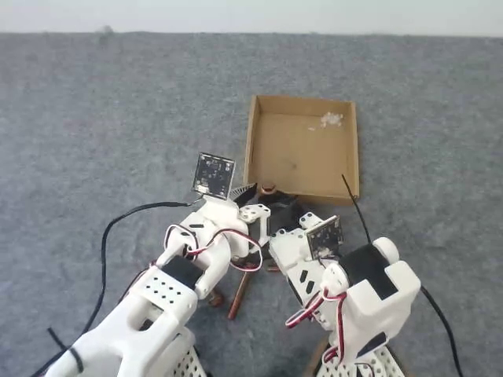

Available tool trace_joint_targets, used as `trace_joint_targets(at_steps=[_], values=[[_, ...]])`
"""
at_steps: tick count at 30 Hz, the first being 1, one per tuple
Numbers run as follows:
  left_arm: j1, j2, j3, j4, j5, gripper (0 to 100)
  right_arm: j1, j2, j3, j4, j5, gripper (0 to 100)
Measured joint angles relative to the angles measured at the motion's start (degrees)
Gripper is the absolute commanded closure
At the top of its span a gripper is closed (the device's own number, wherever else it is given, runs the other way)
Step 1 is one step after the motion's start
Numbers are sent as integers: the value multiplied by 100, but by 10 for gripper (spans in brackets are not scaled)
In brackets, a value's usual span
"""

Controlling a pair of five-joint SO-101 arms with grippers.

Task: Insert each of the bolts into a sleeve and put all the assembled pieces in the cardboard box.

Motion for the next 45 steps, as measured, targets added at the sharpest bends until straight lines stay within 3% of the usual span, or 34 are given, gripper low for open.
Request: trace_joint_targets(at_steps=[8,14,22,34,45], values=[[-132,-70,0,-26,0,713,9,0,0,0,0,993],[-791,-1310,97,9,273,728,9,0,0,0,0,993],[-1125,-2277,484,290,343,991,9,0,0,0,0,993],[-2303,-2312,800,299,255,989,387,0,0,0,0,993],[-2312,-2145,967,299,0,989,466,0,0,0,0,993]])
